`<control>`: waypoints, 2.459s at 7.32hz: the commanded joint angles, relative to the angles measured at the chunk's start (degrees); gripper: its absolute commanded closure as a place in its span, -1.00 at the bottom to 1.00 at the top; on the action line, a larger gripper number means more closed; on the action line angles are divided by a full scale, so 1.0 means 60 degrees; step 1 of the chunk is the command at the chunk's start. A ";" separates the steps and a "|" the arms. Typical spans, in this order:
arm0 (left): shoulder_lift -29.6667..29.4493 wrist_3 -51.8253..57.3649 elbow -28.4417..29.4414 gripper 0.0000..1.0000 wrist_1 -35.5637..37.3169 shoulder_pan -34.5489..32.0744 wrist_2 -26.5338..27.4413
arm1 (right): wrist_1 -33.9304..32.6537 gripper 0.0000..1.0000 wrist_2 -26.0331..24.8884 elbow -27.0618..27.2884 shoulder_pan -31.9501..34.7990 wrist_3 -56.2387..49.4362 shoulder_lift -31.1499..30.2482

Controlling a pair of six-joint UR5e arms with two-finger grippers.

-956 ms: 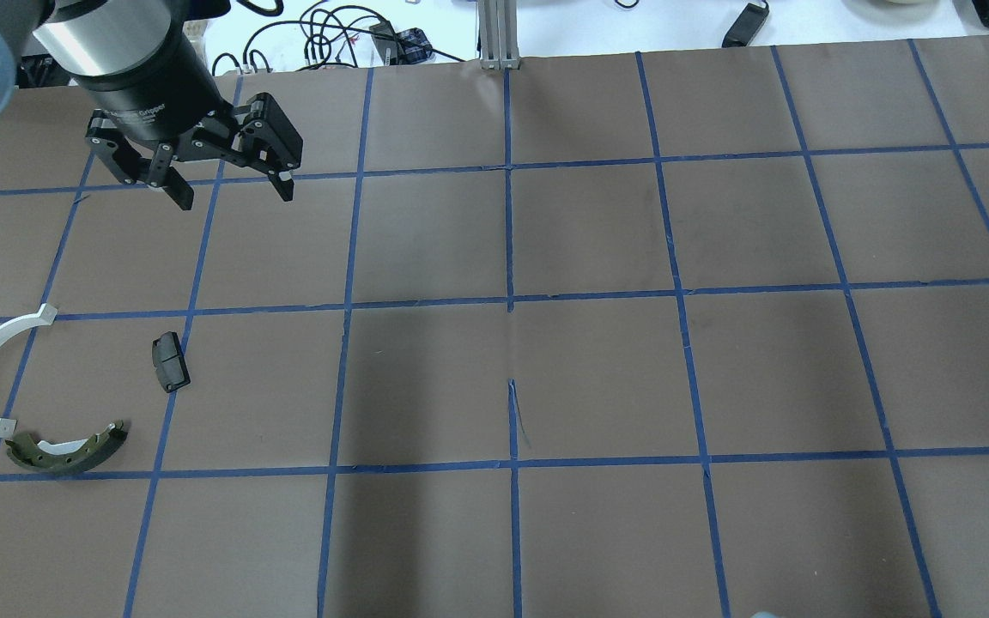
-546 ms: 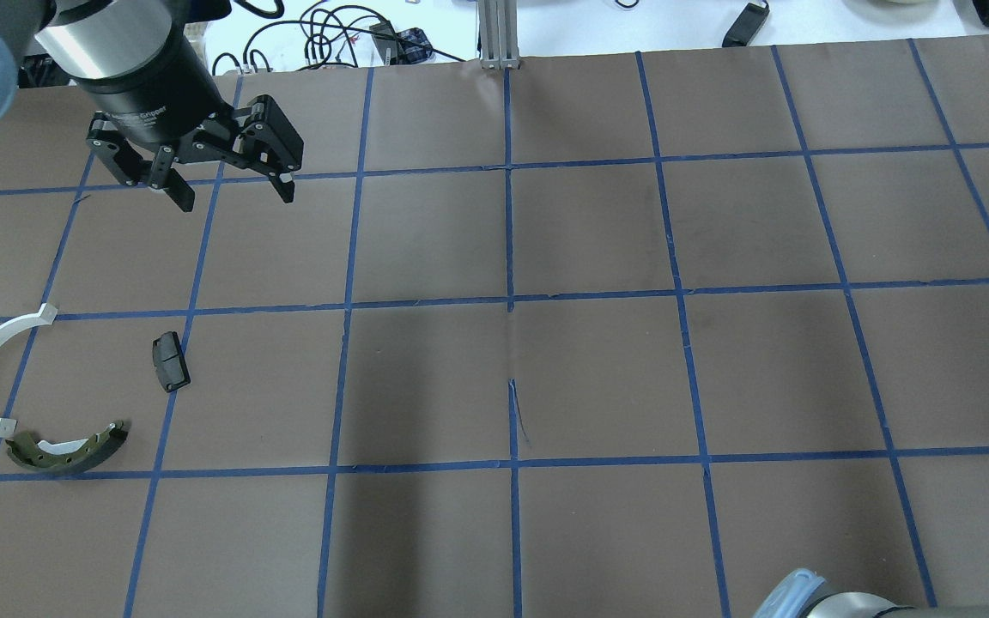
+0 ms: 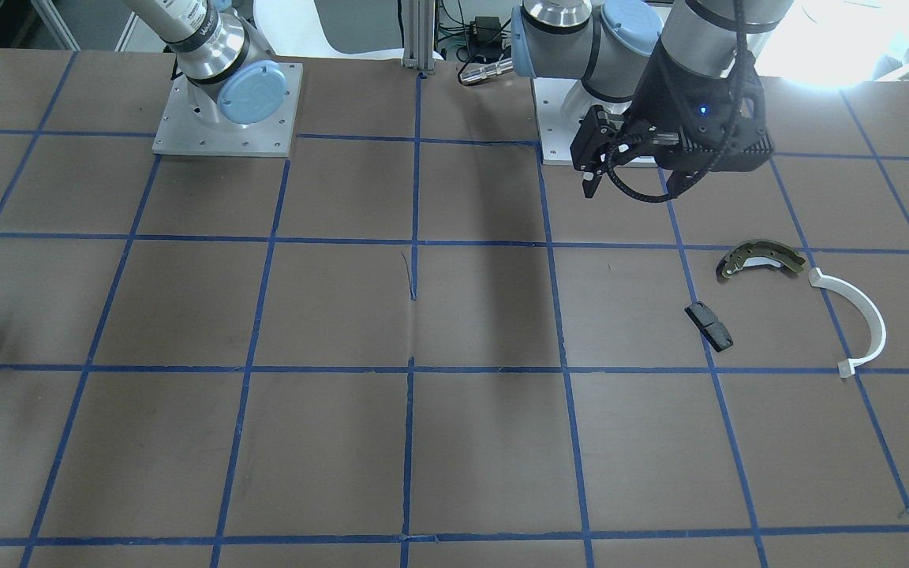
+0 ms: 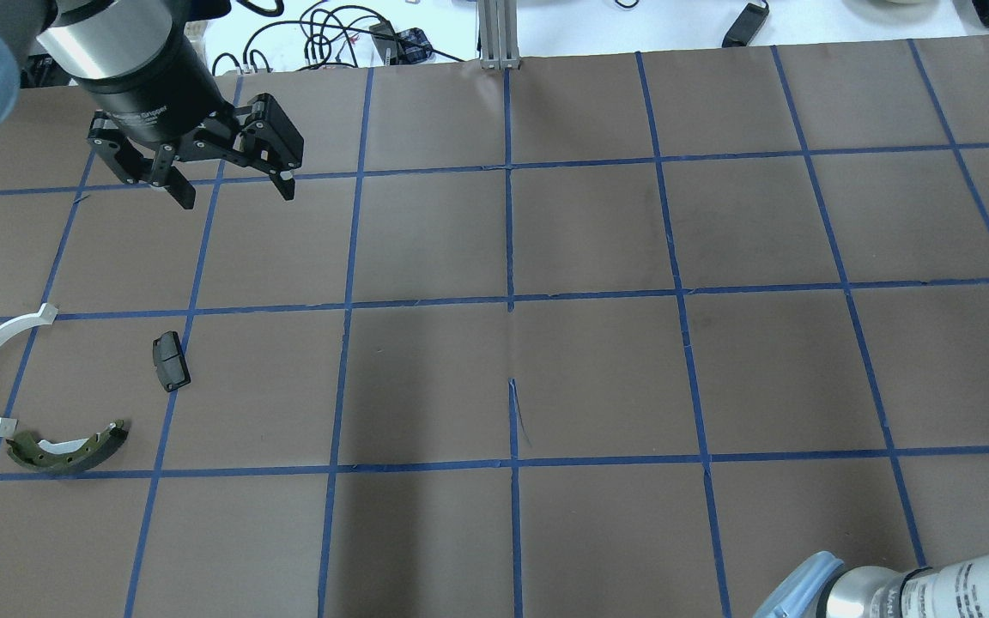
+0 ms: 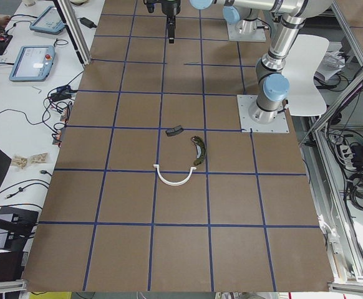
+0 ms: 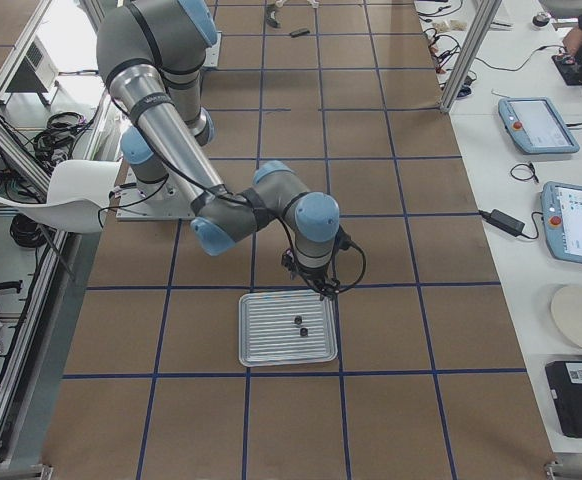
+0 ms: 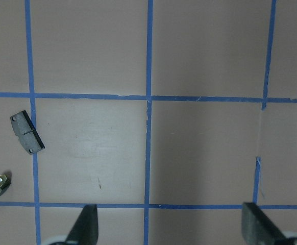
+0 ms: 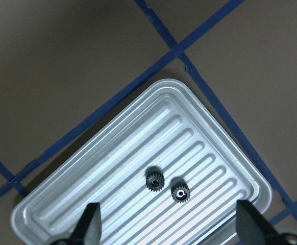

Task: Place bearing gear from tray to pile

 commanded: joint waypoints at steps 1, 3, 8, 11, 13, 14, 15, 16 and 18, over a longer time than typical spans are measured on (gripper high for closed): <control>0.0000 -0.0010 -0.0001 -1.00 0.0003 -0.0012 -0.0002 | -0.0619 -0.80 0.0428 -0.0084 -0.0238 0.0820 0.0941; 0.0000 -0.0010 0.0014 -1.00 0.0003 0.0002 -0.0002 | -0.0663 -0.74 0.0472 -0.0479 -0.0327 0.2797 0.1208; 0.0000 -0.0010 -0.0001 -1.00 0.0003 -0.0012 -0.0002 | -0.0926 -0.40 0.0575 -0.0819 -0.0678 0.4317 0.1927; 0.0000 -0.0010 -0.0001 -1.00 0.0003 -0.0012 -0.0002 | -0.0927 -0.31 0.0516 -0.0702 -0.0678 0.4552 0.1971; 0.0000 0.0004 -0.0001 -1.00 0.0003 -0.0012 -0.0002 | -0.0941 -0.31 0.0429 -0.0672 -0.0678 0.4391 0.2000; 0.0000 0.0005 -0.0001 -1.00 0.0003 -0.0012 -0.0002 | -0.0941 -0.31 0.0428 -0.0672 -0.0678 0.4376 0.2029; 0.0000 -0.0010 -0.0001 -1.00 0.0003 -0.0012 -0.0002 | -0.0956 -0.29 0.0414 -0.0687 -0.0678 0.4376 0.2073; 0.0000 0.0004 -0.0001 -1.00 0.0003 -0.0012 -0.0002 | -0.0985 -0.28 0.0414 -0.0687 -0.0678 0.4376 0.2132; 0.0000 0.0005 -0.0001 -1.00 0.0003 -0.0012 -0.0002 | -0.1029 -0.25 0.0414 -0.0687 -0.0693 0.4332 0.2176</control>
